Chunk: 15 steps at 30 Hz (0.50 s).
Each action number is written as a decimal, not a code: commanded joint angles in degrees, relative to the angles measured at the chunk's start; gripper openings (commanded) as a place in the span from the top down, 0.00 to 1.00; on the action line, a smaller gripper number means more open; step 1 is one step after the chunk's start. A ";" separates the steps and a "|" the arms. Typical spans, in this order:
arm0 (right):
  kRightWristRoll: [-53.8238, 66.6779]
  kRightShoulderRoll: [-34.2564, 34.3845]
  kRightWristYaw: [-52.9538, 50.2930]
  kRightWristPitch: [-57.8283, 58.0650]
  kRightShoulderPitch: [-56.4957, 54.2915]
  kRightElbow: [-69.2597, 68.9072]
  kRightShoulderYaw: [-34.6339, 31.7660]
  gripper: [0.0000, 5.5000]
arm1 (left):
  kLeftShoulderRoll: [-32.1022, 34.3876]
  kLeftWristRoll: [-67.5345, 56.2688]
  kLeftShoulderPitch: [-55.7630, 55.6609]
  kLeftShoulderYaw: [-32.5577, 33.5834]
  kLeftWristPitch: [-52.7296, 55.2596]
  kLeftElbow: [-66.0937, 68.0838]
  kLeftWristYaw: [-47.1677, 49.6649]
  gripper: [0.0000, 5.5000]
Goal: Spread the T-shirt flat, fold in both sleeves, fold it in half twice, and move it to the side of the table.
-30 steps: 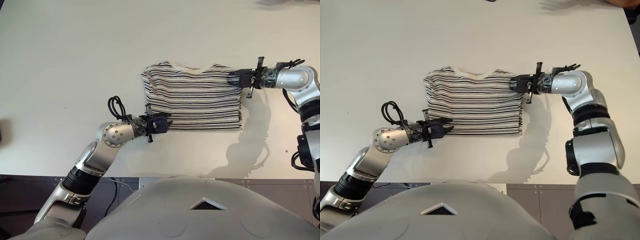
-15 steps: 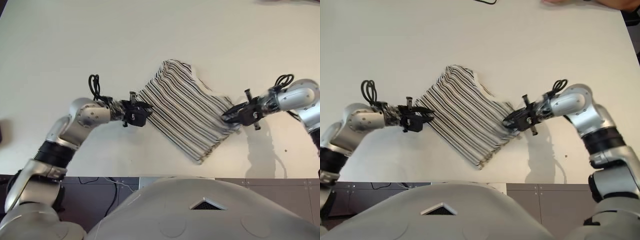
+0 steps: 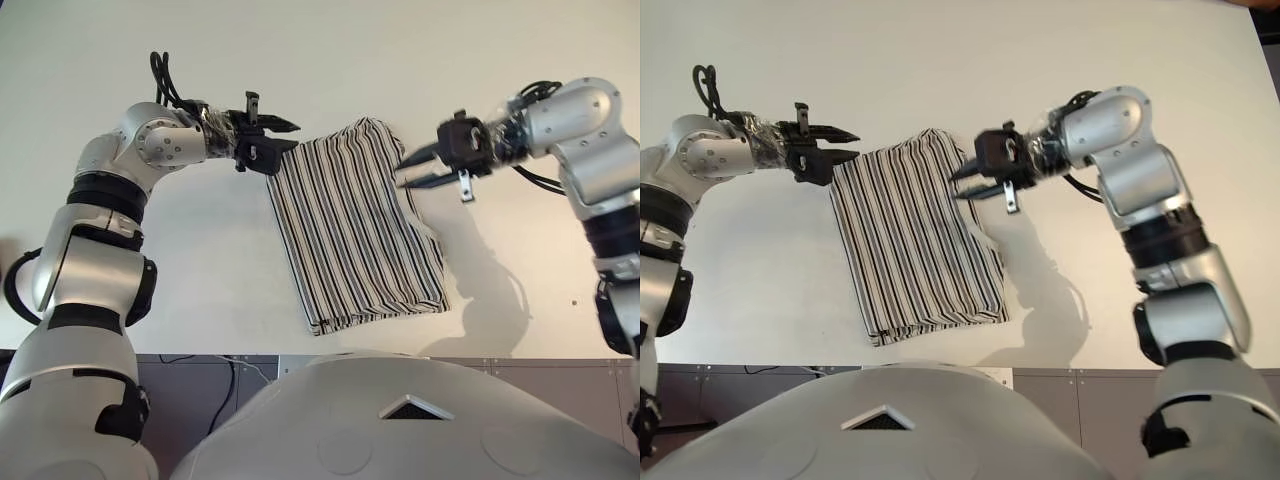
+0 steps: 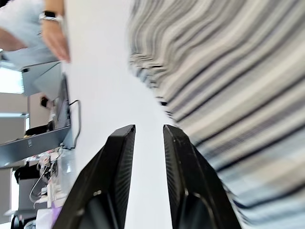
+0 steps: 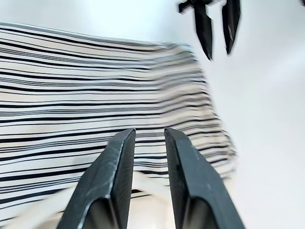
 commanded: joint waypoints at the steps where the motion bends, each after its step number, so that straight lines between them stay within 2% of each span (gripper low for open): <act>1: -8.46 7.59 -9.14 -12.24 -5.66 22.88 1.26 0.80 | -3.49 -12.56 3.28 7.14 8.47 -5.96 -2.17 0.81; 5: -15.38 12.18 -16.29 -18.34 -9.03 40.58 2.60 0.80 | -4.25 -21.02 14.46 11.22 19.86 -24.44 -1.83 0.81; 8: -21.32 12.24 -23.65 -21.27 -11.00 48.05 4.40 0.80 | -3.92 -22.27 19.56 12.79 27.57 -35.57 -1.10 0.81; 12: -27.35 8.71 -32.19 -22.19 -14.49 53.21 5.62 0.80 | -2.66 -20.89 22.28 14.60 32.45 -41.20 -0.72 0.81; 15: -29.28 6.06 -33.10 -22.62 -15.34 54.77 5.28 0.80 | -1.57 -18.96 23.55 15.14 33.08 -42.65 -0.80 0.81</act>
